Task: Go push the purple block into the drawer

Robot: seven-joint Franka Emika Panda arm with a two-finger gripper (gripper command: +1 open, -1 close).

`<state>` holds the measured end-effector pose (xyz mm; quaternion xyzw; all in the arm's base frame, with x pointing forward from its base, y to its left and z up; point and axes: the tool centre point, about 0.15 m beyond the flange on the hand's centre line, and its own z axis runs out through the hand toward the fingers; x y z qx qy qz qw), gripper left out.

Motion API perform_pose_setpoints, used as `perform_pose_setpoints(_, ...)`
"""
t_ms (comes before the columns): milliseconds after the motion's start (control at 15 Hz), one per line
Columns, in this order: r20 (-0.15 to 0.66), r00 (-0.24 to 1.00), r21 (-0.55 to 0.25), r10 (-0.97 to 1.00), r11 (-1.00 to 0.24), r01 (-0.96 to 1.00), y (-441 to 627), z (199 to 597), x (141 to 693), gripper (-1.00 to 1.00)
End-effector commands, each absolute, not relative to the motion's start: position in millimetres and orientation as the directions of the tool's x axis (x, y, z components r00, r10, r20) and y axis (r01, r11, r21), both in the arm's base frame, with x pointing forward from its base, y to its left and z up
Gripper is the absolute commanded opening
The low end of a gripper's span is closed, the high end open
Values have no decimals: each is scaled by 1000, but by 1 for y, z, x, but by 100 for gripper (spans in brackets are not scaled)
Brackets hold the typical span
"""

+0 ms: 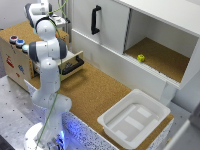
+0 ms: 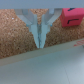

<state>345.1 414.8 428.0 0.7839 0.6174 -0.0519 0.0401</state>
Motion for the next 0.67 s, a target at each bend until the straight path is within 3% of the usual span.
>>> perform_pose_setpoints(0,-42,294,13,955,-293,956,393,421,337,100)
perform_pose_setpoints(333,73,367,36,927,-370,928,400,452,341,100)
perform_pose_setpoints(600,131,350,69,928,-361,930,409,480,341,100)
